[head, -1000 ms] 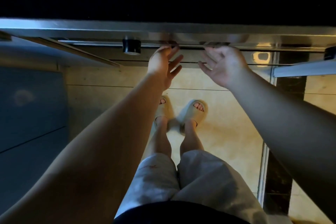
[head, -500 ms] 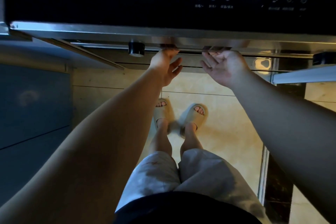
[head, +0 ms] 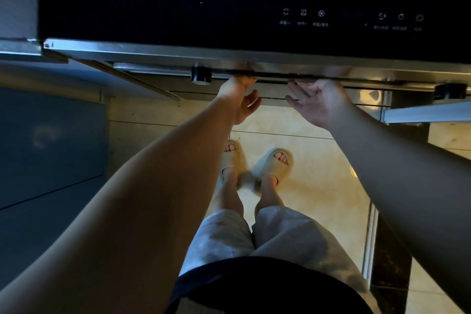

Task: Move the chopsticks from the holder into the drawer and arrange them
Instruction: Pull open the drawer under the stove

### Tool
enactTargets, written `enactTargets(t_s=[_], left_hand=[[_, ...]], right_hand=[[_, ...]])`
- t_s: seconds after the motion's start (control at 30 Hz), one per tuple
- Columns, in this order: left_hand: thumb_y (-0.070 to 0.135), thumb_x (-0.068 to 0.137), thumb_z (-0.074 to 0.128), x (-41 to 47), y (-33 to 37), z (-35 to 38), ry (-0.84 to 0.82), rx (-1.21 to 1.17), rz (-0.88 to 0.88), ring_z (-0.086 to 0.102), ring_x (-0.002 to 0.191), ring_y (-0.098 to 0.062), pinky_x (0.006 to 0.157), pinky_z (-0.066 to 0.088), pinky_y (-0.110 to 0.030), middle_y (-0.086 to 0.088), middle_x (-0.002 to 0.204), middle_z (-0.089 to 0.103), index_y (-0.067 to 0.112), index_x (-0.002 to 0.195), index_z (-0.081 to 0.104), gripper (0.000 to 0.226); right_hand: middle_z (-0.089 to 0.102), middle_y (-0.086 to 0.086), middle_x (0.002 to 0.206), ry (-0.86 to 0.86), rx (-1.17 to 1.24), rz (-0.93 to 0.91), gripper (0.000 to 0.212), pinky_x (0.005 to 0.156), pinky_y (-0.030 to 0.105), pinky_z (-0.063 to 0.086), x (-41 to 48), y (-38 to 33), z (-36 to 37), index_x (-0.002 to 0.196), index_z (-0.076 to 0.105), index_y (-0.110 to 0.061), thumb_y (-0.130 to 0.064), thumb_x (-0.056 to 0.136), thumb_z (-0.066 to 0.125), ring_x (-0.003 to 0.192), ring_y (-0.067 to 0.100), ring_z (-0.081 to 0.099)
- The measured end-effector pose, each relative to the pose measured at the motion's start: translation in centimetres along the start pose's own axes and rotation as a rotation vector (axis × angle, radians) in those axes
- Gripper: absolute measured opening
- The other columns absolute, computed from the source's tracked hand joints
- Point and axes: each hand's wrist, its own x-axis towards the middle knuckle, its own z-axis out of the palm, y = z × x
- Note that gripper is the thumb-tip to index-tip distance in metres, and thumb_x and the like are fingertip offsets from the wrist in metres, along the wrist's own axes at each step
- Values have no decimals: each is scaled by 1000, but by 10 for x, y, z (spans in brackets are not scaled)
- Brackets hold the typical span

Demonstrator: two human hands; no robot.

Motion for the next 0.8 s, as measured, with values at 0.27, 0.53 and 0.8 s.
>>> enactTargets(t_s=[0.27,0.53,0.8], left_hand=[[18,101,48,-16,-36,-17,90,2,-53,56,89,-16,72,52,-30,-4,124,59,12,128,56,29],[17,99,49,-45,-71,-41,90,17,-155,51,84,-18,73,48,-31,-5,114,59,10,120,57,23],[13,98,49,-71,-116,-63,178,-19,-268,49,73,-17,64,46,-33,-4,101,56,13,86,61,17]], right_hand=[[59,12,118,80,-41,42,45,109,50,38,-28,27,-21,135,37,-2,5,92,28,118,24,59],[53,12,129,153,-93,129,49,111,47,36,-63,58,-42,141,33,0,4,93,27,120,24,56],[54,13,136,249,-97,222,44,110,50,33,-92,92,-71,123,50,-8,4,91,23,126,27,53]])
